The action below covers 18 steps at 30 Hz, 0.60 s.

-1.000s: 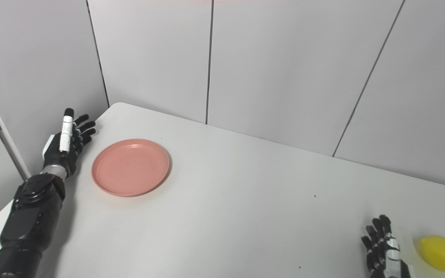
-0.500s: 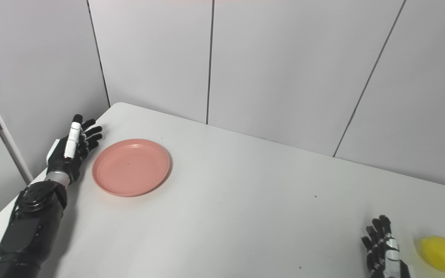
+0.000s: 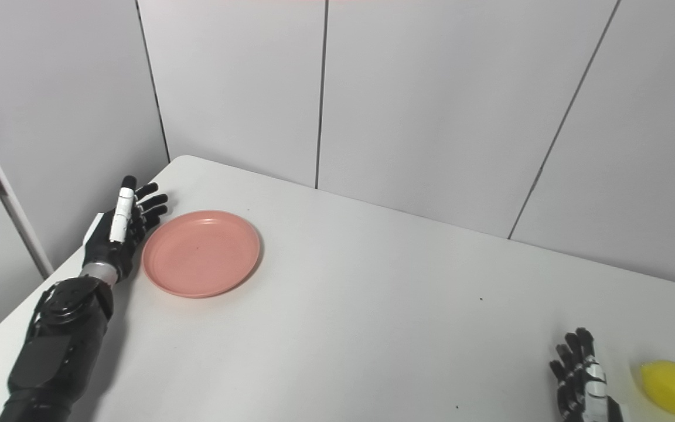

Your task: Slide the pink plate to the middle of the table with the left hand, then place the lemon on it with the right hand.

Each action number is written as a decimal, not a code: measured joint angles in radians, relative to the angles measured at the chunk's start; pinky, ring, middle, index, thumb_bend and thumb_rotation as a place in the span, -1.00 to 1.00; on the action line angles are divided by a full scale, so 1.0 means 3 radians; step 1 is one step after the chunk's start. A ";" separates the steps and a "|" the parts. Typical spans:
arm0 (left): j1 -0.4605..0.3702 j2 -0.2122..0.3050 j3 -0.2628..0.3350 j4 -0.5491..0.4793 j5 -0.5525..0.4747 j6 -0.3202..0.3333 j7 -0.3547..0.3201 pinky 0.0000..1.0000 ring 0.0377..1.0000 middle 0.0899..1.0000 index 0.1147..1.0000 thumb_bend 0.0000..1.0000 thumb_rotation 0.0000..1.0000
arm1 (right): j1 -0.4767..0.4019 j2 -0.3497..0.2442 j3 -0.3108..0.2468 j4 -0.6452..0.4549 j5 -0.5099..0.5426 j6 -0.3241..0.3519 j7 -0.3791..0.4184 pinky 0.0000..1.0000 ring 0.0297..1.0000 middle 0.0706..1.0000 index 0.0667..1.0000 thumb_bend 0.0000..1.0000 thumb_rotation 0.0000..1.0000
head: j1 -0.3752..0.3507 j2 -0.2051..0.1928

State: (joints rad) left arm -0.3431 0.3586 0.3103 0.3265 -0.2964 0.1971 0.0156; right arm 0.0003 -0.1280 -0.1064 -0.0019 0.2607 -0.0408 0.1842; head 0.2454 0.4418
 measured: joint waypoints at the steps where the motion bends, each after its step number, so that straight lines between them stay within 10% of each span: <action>1: 0.0000 -0.0010 -0.0008 -0.0004 0.0000 0.0000 0.0000 0.81 0.66 0.57 0.57 0.78 0.89 | 0.0009 0.0001 0.0000 -0.0009 0.0000 0.0000 0.0000 1.00 1.00 0.98 1.00 0.36 1.00 | 0.0000 0.0000; 18: 0.0027 -0.0189 -0.0115 -0.0192 0.0069 0.0072 0.0087 0.76 0.65 0.58 0.61 0.78 0.87 | 0.0046 0.0009 0.0007 -0.0054 -0.0003 0.0008 -0.0009 1.00 1.00 0.99 1.00 0.34 1.00 | -0.0031 0.0026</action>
State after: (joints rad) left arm -0.3349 0.3020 0.2757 0.2688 -0.2757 0.2188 0.0418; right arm 0.0143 -0.1253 -0.1043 -0.0182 0.2598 -0.0383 0.1815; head 0.2362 0.4494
